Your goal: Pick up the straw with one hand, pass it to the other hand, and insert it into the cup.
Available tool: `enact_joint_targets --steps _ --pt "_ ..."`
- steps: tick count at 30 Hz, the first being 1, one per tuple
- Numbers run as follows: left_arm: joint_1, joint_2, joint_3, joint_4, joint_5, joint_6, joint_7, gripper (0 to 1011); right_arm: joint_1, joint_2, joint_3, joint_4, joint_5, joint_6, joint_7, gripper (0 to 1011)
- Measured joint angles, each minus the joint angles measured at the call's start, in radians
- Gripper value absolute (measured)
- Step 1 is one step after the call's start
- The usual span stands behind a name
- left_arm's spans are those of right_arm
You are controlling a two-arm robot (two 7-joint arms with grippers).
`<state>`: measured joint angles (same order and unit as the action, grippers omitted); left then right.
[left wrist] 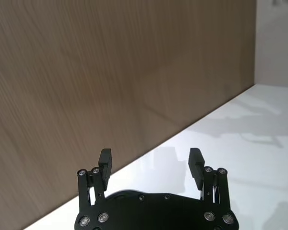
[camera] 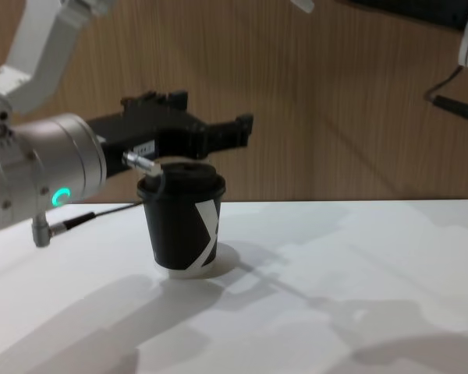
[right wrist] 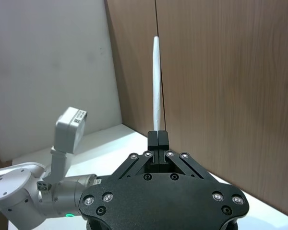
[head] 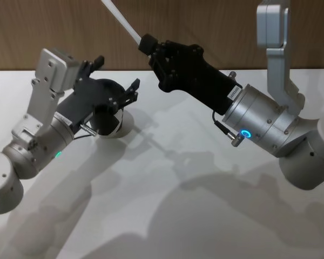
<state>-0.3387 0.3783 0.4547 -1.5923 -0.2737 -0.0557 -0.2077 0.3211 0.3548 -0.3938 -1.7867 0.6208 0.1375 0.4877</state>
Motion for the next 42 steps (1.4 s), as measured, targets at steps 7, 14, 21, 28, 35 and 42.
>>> enact_joint_targets --steps 7,14,21,28,35,42 --pt "0.008 0.012 -0.021 -0.037 -0.022 -0.003 -0.023 1003 0.0 0.0 0.0 0.0 0.0 0.0 0.0 1" --pt "0.042 0.036 -0.058 -0.086 -0.046 0.003 -0.032 1003 0.0 0.0 0.0 0.0 0.0 0.0 0.0 1" --pt "0.074 0.063 -0.101 -0.12 -0.097 0.003 -0.072 1003 0.0 0.0 0.0 0.0 0.0 0.0 0.0 1" --pt "0.093 0.079 -0.135 -0.131 -0.159 -0.014 -0.133 1003 0.0 0.0 0.0 0.0 0.0 0.0 0.0 1" --pt "0.103 0.081 -0.162 -0.126 -0.238 -0.046 -0.207 1003 0.0 0.0 0.0 0.0 0.0 0.0 0.0 1" --pt "0.113 0.07 -0.18 -0.111 -0.32 -0.087 -0.275 1003 0.0 0.0 0.0 0.0 0.0 0.0 0.0 1"
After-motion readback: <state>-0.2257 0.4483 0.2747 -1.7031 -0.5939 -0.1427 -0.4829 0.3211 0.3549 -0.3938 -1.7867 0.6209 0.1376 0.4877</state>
